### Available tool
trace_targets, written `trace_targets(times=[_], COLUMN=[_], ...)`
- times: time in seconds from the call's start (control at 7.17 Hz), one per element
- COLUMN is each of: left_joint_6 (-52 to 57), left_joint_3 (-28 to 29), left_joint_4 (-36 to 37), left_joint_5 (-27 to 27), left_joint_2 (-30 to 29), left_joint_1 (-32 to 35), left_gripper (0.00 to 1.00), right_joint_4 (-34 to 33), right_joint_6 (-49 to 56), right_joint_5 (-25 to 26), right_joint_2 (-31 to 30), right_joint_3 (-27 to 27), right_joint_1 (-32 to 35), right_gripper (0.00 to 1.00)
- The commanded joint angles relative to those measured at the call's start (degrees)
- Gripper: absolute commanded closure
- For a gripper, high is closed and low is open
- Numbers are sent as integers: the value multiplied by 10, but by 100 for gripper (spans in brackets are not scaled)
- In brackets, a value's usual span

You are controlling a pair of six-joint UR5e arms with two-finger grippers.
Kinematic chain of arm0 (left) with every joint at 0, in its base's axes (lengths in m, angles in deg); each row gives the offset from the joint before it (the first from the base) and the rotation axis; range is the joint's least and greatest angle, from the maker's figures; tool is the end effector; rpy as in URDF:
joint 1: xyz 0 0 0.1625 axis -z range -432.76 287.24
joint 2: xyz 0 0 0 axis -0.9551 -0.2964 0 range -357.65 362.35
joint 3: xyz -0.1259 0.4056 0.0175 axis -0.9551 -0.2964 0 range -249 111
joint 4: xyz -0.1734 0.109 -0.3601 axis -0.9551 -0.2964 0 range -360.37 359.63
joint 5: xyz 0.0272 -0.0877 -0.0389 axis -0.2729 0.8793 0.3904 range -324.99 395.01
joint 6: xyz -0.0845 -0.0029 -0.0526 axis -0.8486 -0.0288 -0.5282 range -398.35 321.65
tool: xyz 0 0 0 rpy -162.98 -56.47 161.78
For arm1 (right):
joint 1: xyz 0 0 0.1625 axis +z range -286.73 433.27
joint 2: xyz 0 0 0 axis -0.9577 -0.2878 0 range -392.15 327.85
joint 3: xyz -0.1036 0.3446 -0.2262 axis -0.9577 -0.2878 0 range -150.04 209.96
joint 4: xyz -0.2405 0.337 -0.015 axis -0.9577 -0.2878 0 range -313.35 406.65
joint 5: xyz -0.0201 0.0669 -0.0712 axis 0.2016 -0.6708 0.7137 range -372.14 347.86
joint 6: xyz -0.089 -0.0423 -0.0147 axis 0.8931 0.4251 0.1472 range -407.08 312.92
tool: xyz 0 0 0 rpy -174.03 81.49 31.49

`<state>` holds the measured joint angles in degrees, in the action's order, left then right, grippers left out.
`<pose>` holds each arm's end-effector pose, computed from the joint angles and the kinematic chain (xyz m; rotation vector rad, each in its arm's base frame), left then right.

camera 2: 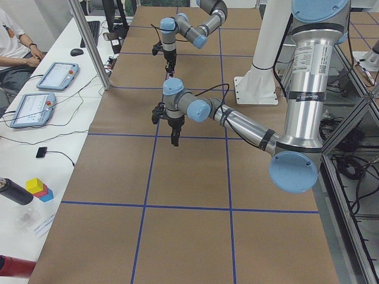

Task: Assemble PPR valve and pipe with both arms
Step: 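Lower the fitting onto the valve top and press it in with the right gripper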

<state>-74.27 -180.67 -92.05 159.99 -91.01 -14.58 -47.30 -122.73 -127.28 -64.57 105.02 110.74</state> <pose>0.2021 -0.4703 0.4489 0.0408 0.7487 0.0741 -0.5650 -0.5477 0.1326 -0.0895 -0.7829 0.2344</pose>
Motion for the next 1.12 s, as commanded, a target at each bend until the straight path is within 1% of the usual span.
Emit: trace_targets(times=[0.0, 0.98], left_joint_6=[0, 0], left_joint_3=[0, 2], left_joint_4=[0, 0], left_joint_5=[0, 0], left_joint_2=[0, -1], left_joint_1=[0, -2], left_gripper=[1, 1], right_joint_4=[0, 2], right_joint_6=[0, -1], right_joint_5=[0, 0], right_joint_2=[1, 3], right_joint_3=[0, 2], right_joint_1=[1, 1], right_gripper=[46, 38])
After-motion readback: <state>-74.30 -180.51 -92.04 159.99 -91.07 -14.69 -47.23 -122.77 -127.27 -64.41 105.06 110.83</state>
